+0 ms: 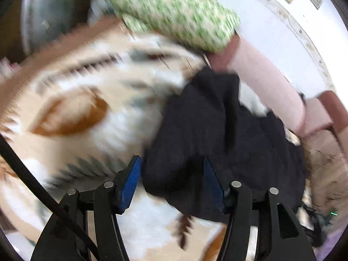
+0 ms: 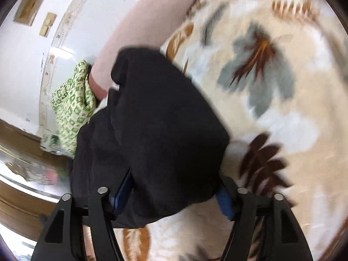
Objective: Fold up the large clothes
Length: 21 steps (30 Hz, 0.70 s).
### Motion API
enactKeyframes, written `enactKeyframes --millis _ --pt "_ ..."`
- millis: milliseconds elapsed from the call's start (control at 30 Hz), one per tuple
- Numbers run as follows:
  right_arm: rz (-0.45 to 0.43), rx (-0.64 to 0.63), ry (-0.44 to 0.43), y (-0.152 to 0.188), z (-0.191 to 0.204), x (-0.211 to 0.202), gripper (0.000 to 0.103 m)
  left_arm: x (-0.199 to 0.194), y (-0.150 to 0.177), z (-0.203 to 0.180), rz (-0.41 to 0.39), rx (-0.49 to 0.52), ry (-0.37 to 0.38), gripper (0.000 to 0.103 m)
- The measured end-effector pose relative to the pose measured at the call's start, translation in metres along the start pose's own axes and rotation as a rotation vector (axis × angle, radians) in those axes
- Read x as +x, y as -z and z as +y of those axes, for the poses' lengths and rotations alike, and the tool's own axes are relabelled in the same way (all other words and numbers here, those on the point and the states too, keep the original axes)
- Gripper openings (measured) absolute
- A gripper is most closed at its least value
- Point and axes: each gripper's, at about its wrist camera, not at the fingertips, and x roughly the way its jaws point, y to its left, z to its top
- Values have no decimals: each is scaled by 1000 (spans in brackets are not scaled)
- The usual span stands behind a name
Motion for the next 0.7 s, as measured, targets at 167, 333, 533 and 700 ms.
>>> enactKeyframes --millis 167,333,533,700 --pt "-260 -220 100 -13 42 -36 78 -16 -20 -22 -165 88 -84 64" --pt "-156 -417 -94 -19 124 12 48 21 -40 -74 -179 241 -23 66" --pt "126 -554 -261 3 216 124 44 100 -47 -87 -57 256 -98 68" --pt "166 -537 -123 -9 227 198 50 136 -59 -59 12 147 -78 84"
